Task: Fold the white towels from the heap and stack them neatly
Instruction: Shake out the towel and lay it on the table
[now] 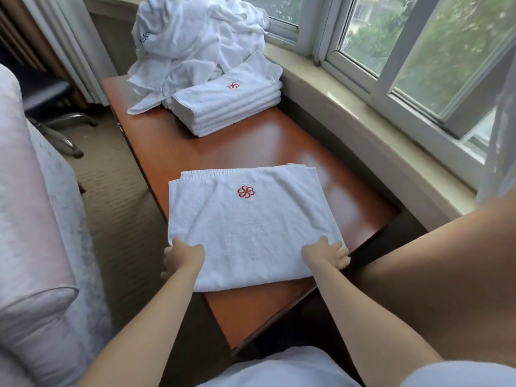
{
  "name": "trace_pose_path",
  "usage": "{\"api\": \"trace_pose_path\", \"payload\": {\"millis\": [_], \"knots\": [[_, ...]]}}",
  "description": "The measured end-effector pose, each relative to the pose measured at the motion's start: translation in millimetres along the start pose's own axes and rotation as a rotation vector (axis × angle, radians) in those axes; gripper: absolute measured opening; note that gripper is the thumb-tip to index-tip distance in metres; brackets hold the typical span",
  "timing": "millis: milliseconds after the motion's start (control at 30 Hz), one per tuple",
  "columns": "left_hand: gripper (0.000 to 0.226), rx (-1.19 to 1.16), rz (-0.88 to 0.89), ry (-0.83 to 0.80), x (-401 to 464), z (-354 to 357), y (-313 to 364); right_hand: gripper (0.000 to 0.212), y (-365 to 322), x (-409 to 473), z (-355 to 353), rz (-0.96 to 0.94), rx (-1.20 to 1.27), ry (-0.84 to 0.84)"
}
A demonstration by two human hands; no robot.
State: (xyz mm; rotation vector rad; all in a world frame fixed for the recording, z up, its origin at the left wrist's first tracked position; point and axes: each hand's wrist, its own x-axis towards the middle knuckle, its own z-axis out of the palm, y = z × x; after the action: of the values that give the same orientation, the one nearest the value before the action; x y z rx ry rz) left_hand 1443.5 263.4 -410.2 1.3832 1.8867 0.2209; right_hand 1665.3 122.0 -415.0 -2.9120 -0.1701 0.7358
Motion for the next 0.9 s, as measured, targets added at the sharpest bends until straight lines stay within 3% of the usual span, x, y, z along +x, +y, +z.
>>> {"api": "trace_pose_path", "payload": {"millis": [167, 467, 733, 900], "knots": [[0.052, 0.048, -0.075, 0.022, 17, 13, 21, 0.055, -29, 23, 2, -0.066, 0.022, -0.008], [0.024, 0.164, 0.002, 0.105, 83, 27, 77, 0.036, -108, 91, -19, -0.14, 0.243, 0.048], [0.023, 0.221, 0.043, 0.213, 136, 31, 107, 0.037, -159, 139, -28, -0.131, 0.22, 0.106], [0.029, 0.103, -0.002, 0.299, 146, 29, 112, 0.051, -172, 148, -31, -0.093, 0.2, 0.129]]}}
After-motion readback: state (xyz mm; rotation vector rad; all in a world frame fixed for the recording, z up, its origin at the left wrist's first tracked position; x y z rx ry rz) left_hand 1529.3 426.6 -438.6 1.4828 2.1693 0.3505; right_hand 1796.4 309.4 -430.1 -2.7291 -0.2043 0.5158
